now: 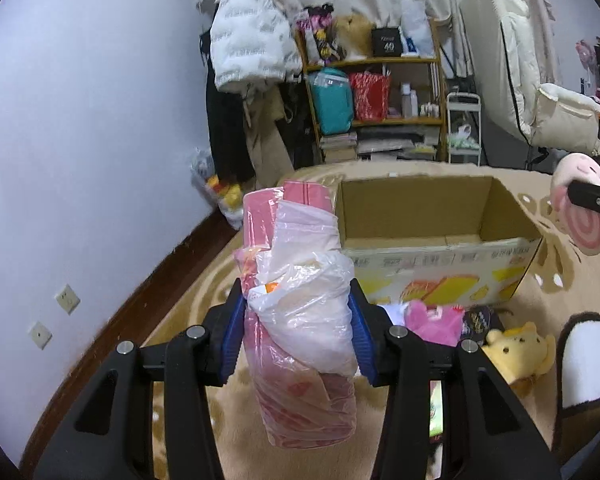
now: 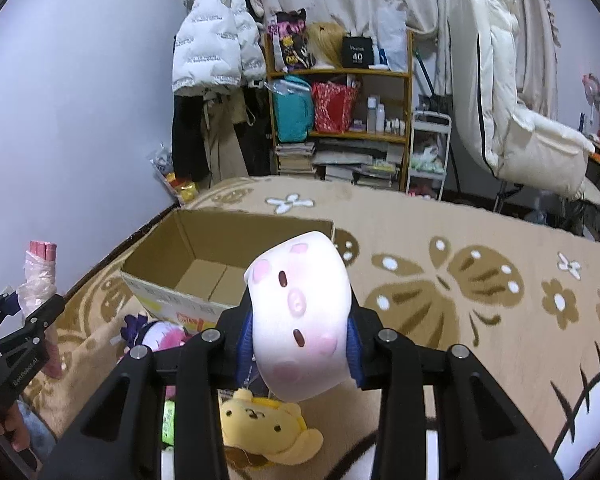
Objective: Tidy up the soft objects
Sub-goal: 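Lift the pink tissue pack with the left tool while the right tool carries the marshmallow plush toward the box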
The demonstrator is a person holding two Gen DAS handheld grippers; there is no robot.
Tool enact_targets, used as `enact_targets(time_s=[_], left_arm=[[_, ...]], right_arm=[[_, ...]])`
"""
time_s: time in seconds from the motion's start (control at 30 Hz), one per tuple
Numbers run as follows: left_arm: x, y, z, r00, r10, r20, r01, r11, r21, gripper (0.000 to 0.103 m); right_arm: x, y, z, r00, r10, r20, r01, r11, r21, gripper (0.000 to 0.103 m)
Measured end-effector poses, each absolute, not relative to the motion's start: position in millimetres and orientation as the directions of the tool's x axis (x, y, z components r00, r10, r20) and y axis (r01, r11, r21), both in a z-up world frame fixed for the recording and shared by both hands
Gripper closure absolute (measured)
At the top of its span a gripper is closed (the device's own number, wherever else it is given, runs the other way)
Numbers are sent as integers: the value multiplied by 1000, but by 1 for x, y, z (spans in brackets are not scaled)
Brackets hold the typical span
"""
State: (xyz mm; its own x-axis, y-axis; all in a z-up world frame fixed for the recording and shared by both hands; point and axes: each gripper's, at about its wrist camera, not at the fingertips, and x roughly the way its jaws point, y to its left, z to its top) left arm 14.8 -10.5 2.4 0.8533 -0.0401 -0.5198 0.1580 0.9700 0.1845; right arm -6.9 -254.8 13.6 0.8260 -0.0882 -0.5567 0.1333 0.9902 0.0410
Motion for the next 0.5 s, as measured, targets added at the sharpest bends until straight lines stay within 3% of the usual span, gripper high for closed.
enact_targets(time_s=[0.5], left_arm=[[58, -51, 21, 882, -91, -462, 208, 956, 209, 57]], right_arm=[[25, -242, 19, 861, -102, -498, 97, 995, -35, 63]])
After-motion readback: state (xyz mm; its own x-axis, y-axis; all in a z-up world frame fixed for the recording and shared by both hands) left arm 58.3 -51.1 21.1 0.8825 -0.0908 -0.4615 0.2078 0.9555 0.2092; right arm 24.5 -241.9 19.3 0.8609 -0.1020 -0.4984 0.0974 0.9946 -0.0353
